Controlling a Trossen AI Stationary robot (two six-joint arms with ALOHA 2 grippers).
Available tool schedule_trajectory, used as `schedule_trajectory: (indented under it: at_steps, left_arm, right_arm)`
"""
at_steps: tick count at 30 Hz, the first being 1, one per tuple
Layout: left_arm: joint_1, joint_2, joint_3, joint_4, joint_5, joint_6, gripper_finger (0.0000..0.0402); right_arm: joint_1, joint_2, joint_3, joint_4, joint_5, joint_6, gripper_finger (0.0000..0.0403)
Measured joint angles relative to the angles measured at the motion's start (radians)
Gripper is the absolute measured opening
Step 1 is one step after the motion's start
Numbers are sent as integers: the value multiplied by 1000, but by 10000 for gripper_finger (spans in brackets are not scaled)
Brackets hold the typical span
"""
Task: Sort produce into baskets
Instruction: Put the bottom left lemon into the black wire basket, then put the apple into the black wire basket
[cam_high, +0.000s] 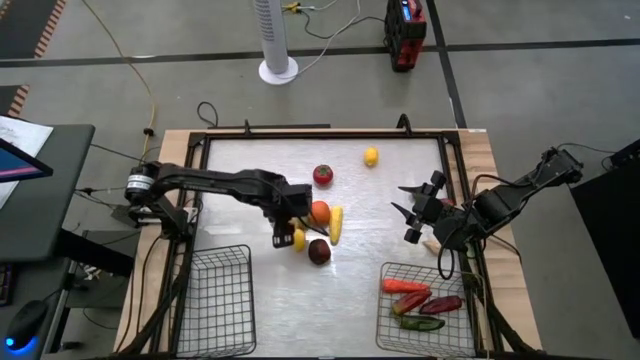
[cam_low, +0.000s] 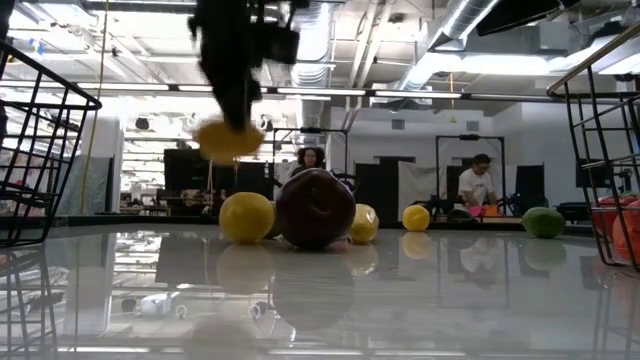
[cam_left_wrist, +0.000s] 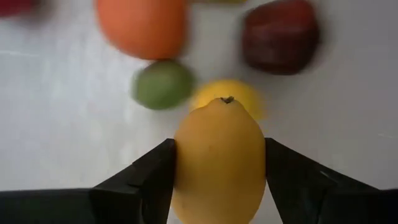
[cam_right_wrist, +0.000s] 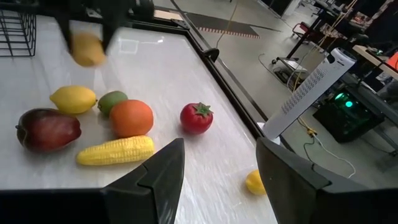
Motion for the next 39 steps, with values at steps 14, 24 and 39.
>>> schedule_trajectory:
  at_steps: [14, 24, 39]
  left_arm:
    - [-291, -2, 231, -457, 67, -396, 204]
    - [-570, -2, 231, -500, -43, -770, 204]
    - [-697, -2, 230, -499, -79, -1048, 281]
  right_arm:
    - [0, 0, 0, -22, 0, 9, 225]
    - [-43, 0, 0, -16, 3, -7, 225]
    - [-66, 0, 0, -10, -30, -7, 225]
